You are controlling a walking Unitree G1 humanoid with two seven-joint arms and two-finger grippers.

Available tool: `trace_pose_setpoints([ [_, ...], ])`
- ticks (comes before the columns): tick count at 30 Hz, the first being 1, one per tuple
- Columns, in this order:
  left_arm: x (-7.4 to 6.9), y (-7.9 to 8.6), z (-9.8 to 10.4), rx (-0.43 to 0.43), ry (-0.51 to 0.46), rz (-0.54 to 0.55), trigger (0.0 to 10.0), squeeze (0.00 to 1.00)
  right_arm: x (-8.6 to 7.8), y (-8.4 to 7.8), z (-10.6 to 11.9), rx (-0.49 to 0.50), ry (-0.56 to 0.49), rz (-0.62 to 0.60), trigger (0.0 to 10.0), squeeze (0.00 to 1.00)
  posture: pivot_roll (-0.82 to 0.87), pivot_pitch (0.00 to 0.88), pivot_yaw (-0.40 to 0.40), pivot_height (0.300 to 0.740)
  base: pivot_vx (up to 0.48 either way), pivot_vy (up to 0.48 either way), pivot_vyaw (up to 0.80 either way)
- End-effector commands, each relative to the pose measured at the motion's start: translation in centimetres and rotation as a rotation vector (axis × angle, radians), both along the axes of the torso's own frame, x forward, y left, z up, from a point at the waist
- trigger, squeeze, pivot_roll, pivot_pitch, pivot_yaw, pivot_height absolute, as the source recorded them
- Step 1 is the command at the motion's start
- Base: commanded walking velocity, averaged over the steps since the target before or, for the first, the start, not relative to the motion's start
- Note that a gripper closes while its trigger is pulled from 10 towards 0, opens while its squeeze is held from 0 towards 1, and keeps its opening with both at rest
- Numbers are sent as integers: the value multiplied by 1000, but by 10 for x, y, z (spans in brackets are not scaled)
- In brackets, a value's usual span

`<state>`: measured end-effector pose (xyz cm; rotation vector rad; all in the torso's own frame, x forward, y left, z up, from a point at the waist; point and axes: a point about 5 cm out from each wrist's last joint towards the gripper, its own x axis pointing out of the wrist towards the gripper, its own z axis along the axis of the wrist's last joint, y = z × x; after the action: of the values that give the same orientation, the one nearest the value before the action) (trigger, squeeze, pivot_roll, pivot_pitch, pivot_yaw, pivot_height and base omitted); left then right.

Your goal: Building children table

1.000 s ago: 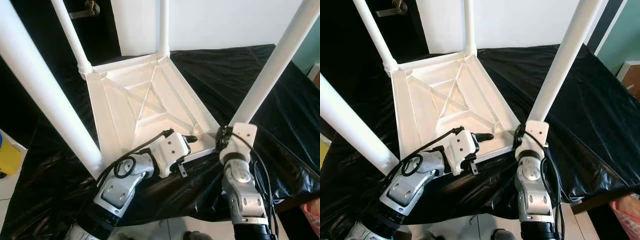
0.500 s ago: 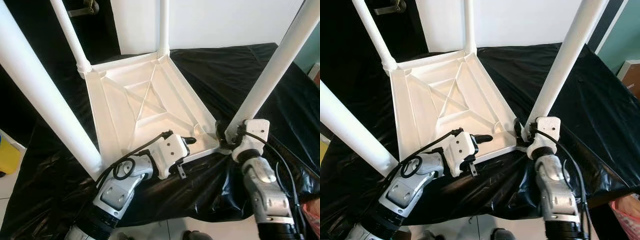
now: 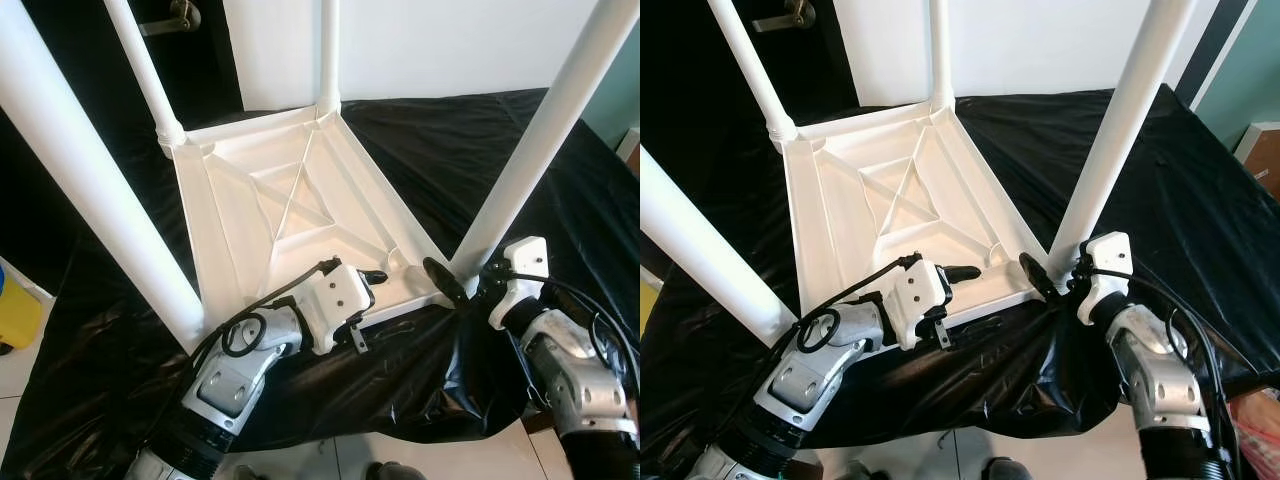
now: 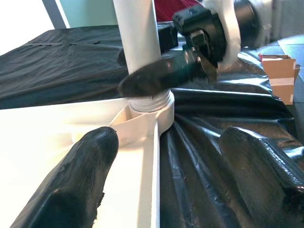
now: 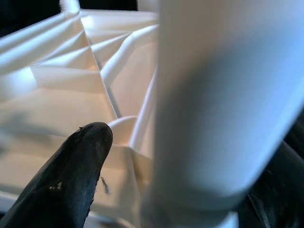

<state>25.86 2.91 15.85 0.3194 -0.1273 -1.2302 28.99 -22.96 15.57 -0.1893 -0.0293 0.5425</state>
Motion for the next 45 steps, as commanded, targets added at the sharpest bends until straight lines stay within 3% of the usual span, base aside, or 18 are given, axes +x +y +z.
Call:
trace_pose_setpoints([
  [1, 1, 0, -1, 6, -13, 17, 10000, 0, 2, -3, -2, -13, 20, 47, 10000, 0, -136, 87, 47, 740, 0, 0, 0],
  [9, 2, 0, 0, 8, -16, 11, 10000, 0, 11, -3, 1, -58, 33, 120, 10000, 0, -133, 67, 50, 740, 0, 0, 0],
  [10, 3, 0, 0, 11, -19, 10, 10000, 0, 13, -3, 1, -67, 35, 138, 7882, 0, -131, 61, 48, 740, 0, 0, 0],
  [11, 3, 0, 0, 11, -19, 10, 10000, 0, 13, -3, 1, -67, 35, 138, 7882, 0, -131, 61, 48, 740, 0, 0, 0],
  [12, 3, -1, 0, 15, -20, 6, 10000, 0, 14, -3, 1, -85, 36, 151, 0, 0, -130, 55, 47, 740, 0, 0, 0],
  [26, 5, -1, -5, 31, -21, 15, 10000, 0, 15, -14, -11, -118, 66, 133, 39, 0, -135, 33, 42, 740, 0, 0, 0],
  [27, 4, -1, -5, 28, -19, 11, 10000, 0, 14, -14, -12, -109, 74, 131, 10000, 0, -136, 33, 43, 740, 0, 0, 0],
  [30, 7, -1, -7, 50, -14, 32, 10000, 0, 14, -14, -13, -107, 70, 127, 10000, 0, -141, 37, 47, 740, 0, 0, 0],
  [31, 9, 0, -9, 50, 6, 38, 4353, 0, 14, -14, -14, -106, 67, 127, 10000, 0, -143, 41, 49, 740, 0, 0, 0],
  [32, 9, 0, -9, 50, 6, 38, 4353, 0, 14, -14, -14, -106, 67, 127, 10000, 0, -143, 41, 49, 740, 0, 0, 0],
  [33, 10, 1, -9, 34, 37, 41, 0, 0, 14, -15, -15, -101, 66, 120, 10000, 0, -145, 44, 50, 740, 0, 0, 0],
  [34, 10, 1, -8, 27, 41, 42, 1843, 0, 14, -16, -15, -102, 64, 115, 10000, 0, -144, 46, 48, 740, 0, 0, 0],
  [35, 10, 1, -8, 27, 41, 42, 1843, 0, 14, -16, -15, -102, 64, 115, 10000, 0, -144, 46, 48, 740, 0, 0, 0],
  [36, 11, 0, -9, 43, 35, 49, 10000, 0, 14, -19, -17, -96, 65, 90, 10000, 0, -143, 48, 46, 740, 0, 0, 0],
  [45, 8, -1, -13, 65, 14, 47, 10000, 0, 12, -16, -18, -61, 46, -7, 10000, 0, -147, 57, 37, 740, 0, 0, 0],
])
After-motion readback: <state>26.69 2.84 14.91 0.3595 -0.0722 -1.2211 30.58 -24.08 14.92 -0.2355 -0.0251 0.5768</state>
